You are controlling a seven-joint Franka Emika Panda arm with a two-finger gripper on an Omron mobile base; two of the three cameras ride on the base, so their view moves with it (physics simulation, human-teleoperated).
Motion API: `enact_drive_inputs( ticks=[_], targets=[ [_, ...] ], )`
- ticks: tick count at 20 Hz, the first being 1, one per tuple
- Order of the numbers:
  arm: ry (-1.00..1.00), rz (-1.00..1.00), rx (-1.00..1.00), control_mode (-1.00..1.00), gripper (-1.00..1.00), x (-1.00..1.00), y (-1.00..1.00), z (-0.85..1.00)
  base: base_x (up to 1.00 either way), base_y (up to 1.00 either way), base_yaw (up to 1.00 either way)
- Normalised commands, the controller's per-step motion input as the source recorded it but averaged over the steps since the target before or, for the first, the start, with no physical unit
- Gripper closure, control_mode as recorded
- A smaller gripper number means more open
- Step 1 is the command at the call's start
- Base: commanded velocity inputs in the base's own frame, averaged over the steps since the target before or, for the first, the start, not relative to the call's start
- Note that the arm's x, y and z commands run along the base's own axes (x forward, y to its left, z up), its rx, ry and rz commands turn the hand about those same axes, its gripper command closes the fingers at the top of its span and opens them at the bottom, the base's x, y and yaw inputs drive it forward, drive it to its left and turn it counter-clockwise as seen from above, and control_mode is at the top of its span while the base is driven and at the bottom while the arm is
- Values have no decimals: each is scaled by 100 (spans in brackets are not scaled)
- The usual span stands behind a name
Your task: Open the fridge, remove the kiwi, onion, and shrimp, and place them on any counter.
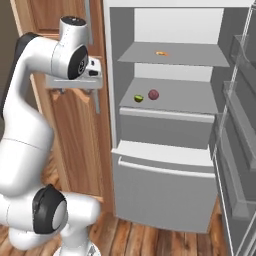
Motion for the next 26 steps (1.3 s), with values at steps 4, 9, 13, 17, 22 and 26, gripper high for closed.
enact_drive_inputs(
  ticks=[4,9,13,17,22,26],
  targets=[
    [0,0,0,100,-100,0,0,0,0,-47,0],
    [0,0,0,100,-100,0,0,0,2,-32,0],
    [0,0,0,100,-100,0,0,0,23,0,-1],
    [0,0,0,100,-100,0,0,0,25,-3,-4],
    [0,0,0,100,-100,0,0,0,36,-37,-5],
    [0,0,0,100,-100,0,0,0,55,-23,-10]
  ],
)
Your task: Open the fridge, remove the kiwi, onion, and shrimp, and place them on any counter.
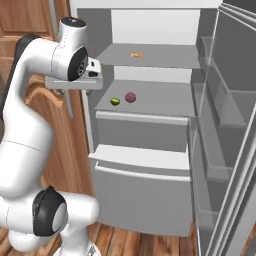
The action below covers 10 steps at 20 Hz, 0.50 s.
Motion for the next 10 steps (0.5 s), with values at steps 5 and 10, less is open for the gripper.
enact_drive_inputs(
  ticks=[5,10],
  targets=[
    [0,0,0,100,-100,0,0,0,66,-10,-10],
    [0,0,0,100,-100,0,0,0,67,0,-5]
  ],
)
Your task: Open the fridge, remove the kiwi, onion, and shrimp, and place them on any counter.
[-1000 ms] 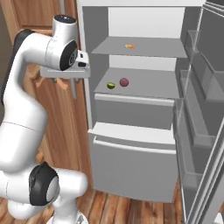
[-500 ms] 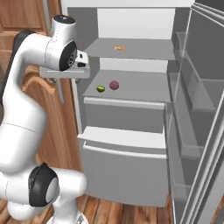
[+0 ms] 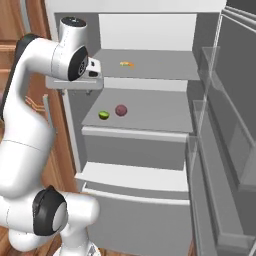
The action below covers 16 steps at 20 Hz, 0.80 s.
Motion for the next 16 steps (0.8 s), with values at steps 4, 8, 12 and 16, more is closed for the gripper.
enact_drive_inputs(
  ticks=[4,8,12,16],
  targets=[
    [0,0,0,100,-100,0,0,0,68,-3,0],
    [0,0,0,100,-100,0,0,0,63,-20,0],
    [0,0,0,100,-100,0,0,0,57,-25,0],
    [0,0,0,100,-100,0,0,0,54,-28,0]
  ],
)
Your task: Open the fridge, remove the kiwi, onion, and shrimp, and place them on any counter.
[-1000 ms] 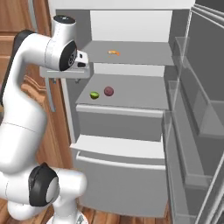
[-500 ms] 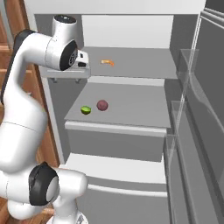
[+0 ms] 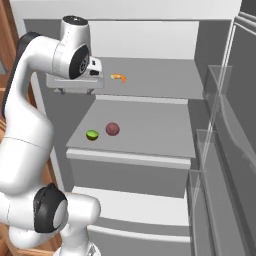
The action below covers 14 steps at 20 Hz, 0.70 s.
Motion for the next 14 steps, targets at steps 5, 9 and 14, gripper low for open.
enact_drive_inputs(
  ticks=[5,9,14],
  targets=[
    [0,0,0,100,-100,0,0,0,52,-24,0],
    [0,0,0,100,-100,0,0,0,36,-20,0],
    [2,0,0,-100,-100,4,-7,0,2,-7,0]
  ],
)
